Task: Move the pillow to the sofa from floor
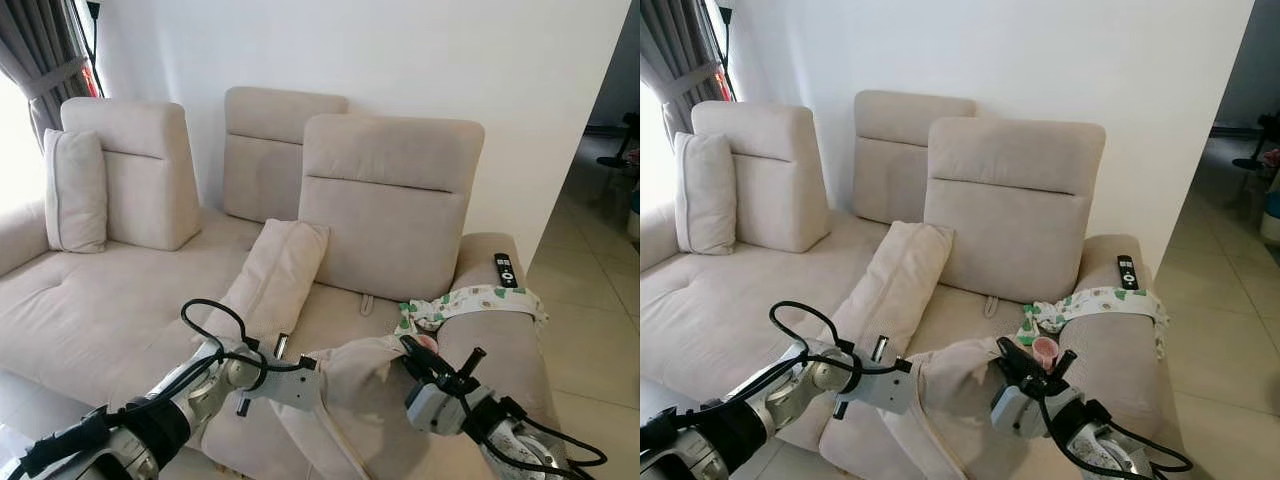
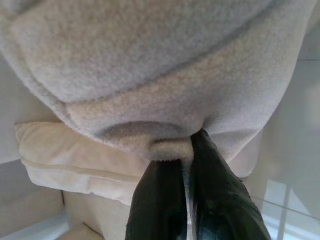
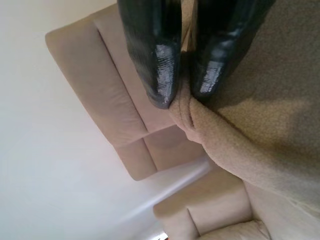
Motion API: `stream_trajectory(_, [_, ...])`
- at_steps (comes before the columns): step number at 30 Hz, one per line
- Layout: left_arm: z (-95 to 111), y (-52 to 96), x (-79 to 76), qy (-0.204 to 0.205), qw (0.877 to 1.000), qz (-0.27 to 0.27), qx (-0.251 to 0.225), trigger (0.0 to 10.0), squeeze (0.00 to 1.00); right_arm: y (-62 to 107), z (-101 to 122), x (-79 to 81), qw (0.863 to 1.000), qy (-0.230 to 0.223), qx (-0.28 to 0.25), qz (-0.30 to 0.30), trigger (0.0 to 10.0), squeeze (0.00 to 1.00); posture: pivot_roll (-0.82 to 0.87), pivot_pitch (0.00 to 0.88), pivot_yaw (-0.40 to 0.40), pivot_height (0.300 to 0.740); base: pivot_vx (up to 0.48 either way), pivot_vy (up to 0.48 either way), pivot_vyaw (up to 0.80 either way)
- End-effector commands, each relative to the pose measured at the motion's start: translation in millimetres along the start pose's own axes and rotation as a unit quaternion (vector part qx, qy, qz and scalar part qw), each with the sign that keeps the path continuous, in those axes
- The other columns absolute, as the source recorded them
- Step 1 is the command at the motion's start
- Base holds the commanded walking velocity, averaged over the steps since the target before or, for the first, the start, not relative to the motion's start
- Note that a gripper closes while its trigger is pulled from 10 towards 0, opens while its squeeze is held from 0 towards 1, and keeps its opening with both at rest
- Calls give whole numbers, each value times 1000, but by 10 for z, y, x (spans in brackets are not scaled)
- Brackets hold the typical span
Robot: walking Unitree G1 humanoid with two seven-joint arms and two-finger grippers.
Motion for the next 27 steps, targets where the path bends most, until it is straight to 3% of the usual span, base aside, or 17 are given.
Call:
stream_trajectory(1, [110, 13, 136, -15, 999, 24, -19, 10000, 0, -53, 172, -79, 999, -6, -39, -23, 10000, 0, 96, 0, 32, 740, 0, 0, -738])
stream_trajectory(9, [121, 5, 127, -18, 999, 22, -23, 10000, 0, -59, 188, -67, 999, -8, -42, -23, 10000, 0, 91, 0, 39, 740, 0, 0, -750])
stream_trajectory(15, [121, 4, 132, -20, 999, 25, -24, 10000, 0, -59, 214, -29, 999, -14, -48, -19, 10000, 0, 97, 0, 41, 740, 0, 0, 0])
stream_trajectory(19, [132, 20, 211, -17, 998, 47, -26, 10000, 0, -83, 236, -32, 998, -14, -52, -21, 10000, 0, 100, 0, 41, 740, 0, 0, 0])
stream_trajectory(21, [157, 50, 336, -13, 997, 76, -30, 10000, 0, -117, 254, -83, 998, -11, -59, -29, 10000, 0, 100, 0, 41, 740, 0, 0, 0])
stream_trajectory(27, [171, 67, 410, -11, 995, 93, -32, 10000, 0, -133, 263, -109, 998, -10, -62, -33, 10000, 0, 100, 0, 41, 740, 0, 0, 0])
Point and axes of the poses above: a point about 5 cm out from each wrist's last joint towards the gripper, its own y axis pointing back from the gripper into the wrist, its own z axis along the axis of the wrist's last joint, x = y × z, the point moved 4 cm from there along -y, pointing out of the wrist towards the gripper, and after that the axes turned 9 degrees about -y, right-handed, at the moved point
